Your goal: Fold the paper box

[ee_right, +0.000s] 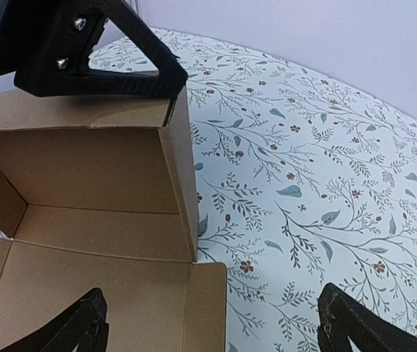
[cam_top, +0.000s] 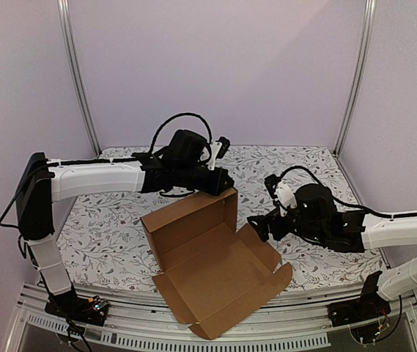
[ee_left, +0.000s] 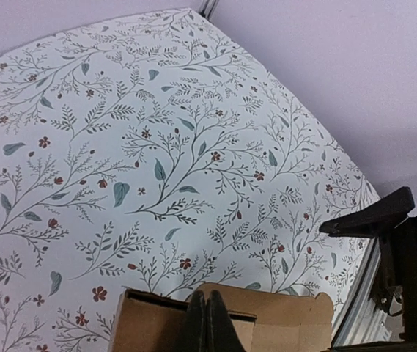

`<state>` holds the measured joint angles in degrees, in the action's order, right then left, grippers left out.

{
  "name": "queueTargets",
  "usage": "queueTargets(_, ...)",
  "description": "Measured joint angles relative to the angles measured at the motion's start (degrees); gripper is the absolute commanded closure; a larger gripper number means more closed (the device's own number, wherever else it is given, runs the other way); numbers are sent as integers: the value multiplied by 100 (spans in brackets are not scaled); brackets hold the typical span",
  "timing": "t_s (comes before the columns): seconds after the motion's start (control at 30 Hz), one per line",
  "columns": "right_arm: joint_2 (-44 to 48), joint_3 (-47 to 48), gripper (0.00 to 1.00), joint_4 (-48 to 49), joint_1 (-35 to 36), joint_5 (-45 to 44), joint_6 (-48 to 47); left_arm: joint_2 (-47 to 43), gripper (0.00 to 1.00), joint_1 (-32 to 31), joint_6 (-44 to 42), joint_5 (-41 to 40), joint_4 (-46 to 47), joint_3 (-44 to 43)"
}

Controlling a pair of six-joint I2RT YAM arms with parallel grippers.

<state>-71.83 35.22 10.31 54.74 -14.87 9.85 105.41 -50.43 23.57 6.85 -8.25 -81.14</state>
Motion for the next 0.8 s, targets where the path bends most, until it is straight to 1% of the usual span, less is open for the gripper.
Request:
queueTargets(0.13, 796, 114, 1, -1554, -2, 48, 487, -2, 100, 9, -4, 13, 42, 20)
queueTargets(0.23, 1145, 157, 1, -2496, -2, 160, 953, -2, 100, 15, -11, 11, 63, 31)
queueTargets(0.33, 1303, 149, 1, -3154, -2, 310, 1399, -2, 100, 31, -26, 15, 76, 35)
queueTargets(0.4, 1484, 28, 1, -3410, -2, 444, 1766, -4, 100, 37, -31, 22, 83, 37)
queueTargets(0.47, 1742, -177, 4, -3595, -2, 562, 2135, -4, 100, 44, -44, 24, 98, 44)
queueTargets(0.53, 1943, -372, 8, -3733, -2, 669, 2465, -4, 100, 48, -46, 31, 114, 52)
queueTargets(0.6, 2118, -575, 14, -3818, -2, 772, 2800, -4, 100, 48, -46, 37, 114, 52)
queueTargets(0.67, 2203, -732, 24, -3901, -2, 841, 3106, -4, 100, 48, -48, 42, 114, 52)
queueTargets(0.73, 2218, -859, 30, -3947, -2, 916, 3399, -4, 100, 52, -48, 42, 114, 52)
queueTargets(0.8, 2223, -973, 38, -3943, -4, 966, 3600, -4, 100, 52, -48, 42, 114, 52)
